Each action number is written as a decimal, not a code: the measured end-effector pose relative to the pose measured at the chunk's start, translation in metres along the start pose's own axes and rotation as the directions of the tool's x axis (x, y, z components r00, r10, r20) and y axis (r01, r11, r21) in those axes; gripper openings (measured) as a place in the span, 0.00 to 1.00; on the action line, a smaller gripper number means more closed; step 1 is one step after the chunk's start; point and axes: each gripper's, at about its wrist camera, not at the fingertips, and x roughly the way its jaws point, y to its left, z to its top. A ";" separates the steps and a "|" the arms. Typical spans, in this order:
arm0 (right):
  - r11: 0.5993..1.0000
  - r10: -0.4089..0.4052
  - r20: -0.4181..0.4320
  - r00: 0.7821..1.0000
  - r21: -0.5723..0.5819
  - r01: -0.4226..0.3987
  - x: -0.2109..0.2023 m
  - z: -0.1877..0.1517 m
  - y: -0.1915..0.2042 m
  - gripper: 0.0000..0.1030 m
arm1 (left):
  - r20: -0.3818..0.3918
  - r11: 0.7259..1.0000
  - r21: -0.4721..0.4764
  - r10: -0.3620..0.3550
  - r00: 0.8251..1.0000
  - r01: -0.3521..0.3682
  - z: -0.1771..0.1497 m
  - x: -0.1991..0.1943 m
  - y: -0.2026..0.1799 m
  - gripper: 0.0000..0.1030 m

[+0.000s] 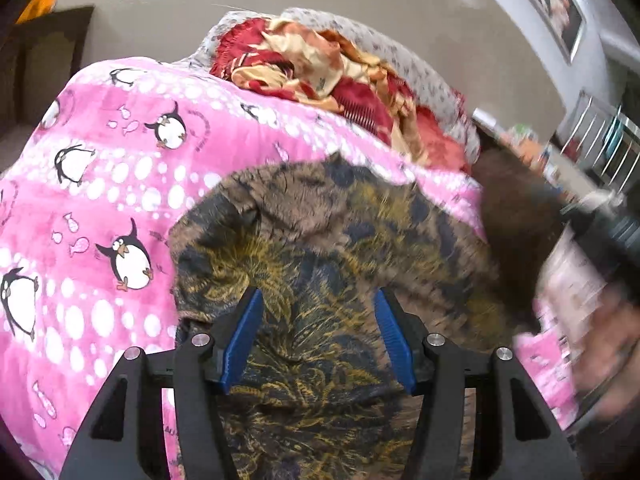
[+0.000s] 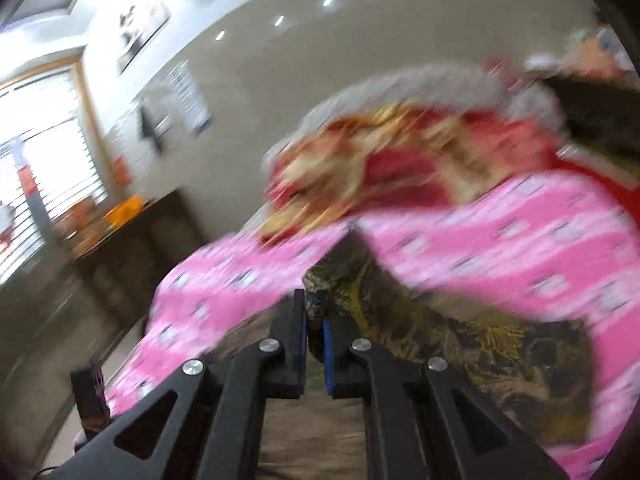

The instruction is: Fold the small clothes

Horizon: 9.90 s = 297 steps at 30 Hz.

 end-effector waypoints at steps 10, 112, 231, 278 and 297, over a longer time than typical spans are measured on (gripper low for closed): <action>0.995 0.043 -0.253 0.967 -0.074 -0.063 0.086 -0.129 0.043 0.07 | -0.149 0.981 -0.054 -0.194 0.970 0.188 -0.006 0.045 -0.015 0.37; 0.835 -0.528 -0.336 0.780 -0.035 0.549 0.029 -0.041 -0.206 0.08 | -0.090 0.992 0.102 0.077 0.993 -0.068 -0.011 0.082 0.014 0.26; 0.907 -0.404 -0.304 0.863 -0.258 0.334 0.084 -0.118 -0.038 1.00 | -0.090 0.995 0.082 0.055 0.994 -0.048 -0.011 0.080 0.016 0.26; 0.917 -0.385 -0.306 0.871 -0.237 0.322 0.087 -0.119 -0.043 1.00 | -0.116 0.964 0.232 0.159 0.980 -0.129 -0.019 0.099 -0.057 0.55; 0.916 -0.386 -0.306 0.870 -0.239 0.323 0.087 -0.119 -0.043 1.00 | -0.114 0.975 0.198 0.124 0.986 -0.100 -0.026 0.104 -0.047 0.59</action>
